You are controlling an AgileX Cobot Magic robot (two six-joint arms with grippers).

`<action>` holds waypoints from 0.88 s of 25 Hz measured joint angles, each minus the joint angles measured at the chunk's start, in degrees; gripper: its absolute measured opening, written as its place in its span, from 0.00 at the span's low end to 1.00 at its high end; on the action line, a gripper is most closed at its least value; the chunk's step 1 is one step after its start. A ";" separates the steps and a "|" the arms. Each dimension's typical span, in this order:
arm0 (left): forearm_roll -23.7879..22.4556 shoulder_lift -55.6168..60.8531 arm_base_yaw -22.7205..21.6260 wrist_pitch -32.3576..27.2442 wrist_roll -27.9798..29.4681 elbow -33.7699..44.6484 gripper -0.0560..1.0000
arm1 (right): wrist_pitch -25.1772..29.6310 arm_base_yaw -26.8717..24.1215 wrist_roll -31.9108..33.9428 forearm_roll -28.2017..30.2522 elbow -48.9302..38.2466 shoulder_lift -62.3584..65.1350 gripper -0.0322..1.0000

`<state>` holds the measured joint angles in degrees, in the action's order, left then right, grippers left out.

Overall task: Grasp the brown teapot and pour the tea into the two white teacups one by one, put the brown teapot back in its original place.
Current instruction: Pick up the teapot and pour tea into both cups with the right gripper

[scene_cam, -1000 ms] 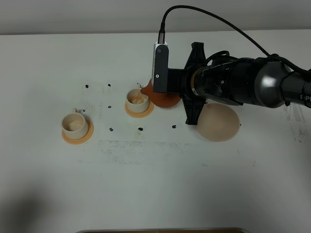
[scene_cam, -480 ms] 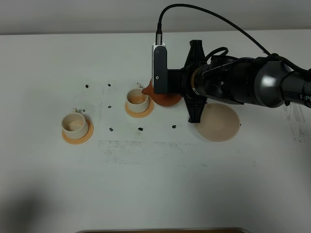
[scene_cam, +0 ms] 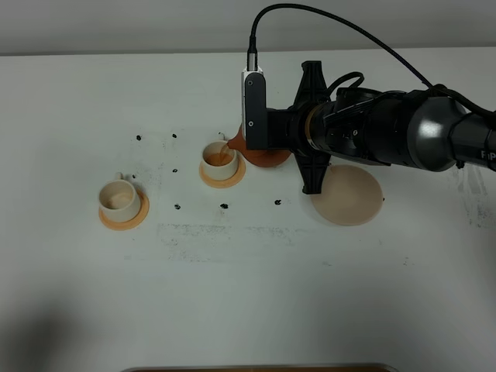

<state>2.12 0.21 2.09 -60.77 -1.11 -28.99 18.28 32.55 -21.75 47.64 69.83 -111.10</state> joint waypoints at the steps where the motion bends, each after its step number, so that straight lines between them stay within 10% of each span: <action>1: 0.00 0.00 0.00 0.00 0.00 0.00 0.44 | 0.00 0.00 0.00 0.33 0.00 -0.01 0.14; 22: 0.00 0.00 0.00 0.00 0.00 0.00 0.44 | -1.26 0.00 0.02 5.83 0.00 0.07 0.14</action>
<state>2.12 0.21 2.09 -60.77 -1.11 -28.99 17.03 32.55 -21.72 53.47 69.83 -111.03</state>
